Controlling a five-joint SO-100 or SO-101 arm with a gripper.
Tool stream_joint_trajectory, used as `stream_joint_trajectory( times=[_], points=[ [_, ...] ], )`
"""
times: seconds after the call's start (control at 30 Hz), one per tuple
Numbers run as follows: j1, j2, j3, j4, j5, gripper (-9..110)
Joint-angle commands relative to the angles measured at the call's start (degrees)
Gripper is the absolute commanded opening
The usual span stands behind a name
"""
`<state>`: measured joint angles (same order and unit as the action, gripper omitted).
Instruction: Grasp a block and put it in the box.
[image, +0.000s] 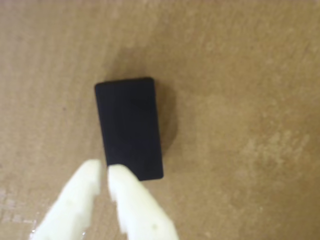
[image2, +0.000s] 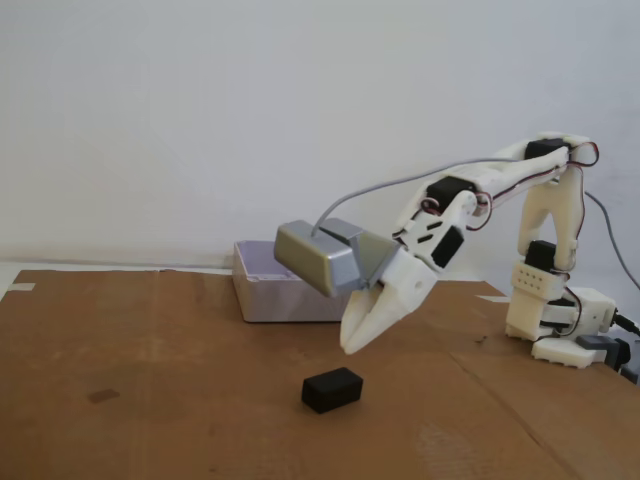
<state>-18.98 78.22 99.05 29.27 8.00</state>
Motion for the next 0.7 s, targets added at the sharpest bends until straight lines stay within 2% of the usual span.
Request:
stream_joint_trajectory(
  times=[0.0,0.53,0.67],
  points=[
    [0.4,2.1,-6.5,-2.7,-0.7,0],
    [3.0,3.0,-6.5,-2.6,-4.6,0],
    [3.0,3.0,-6.5,-2.6,-4.6,9]
  ],
)
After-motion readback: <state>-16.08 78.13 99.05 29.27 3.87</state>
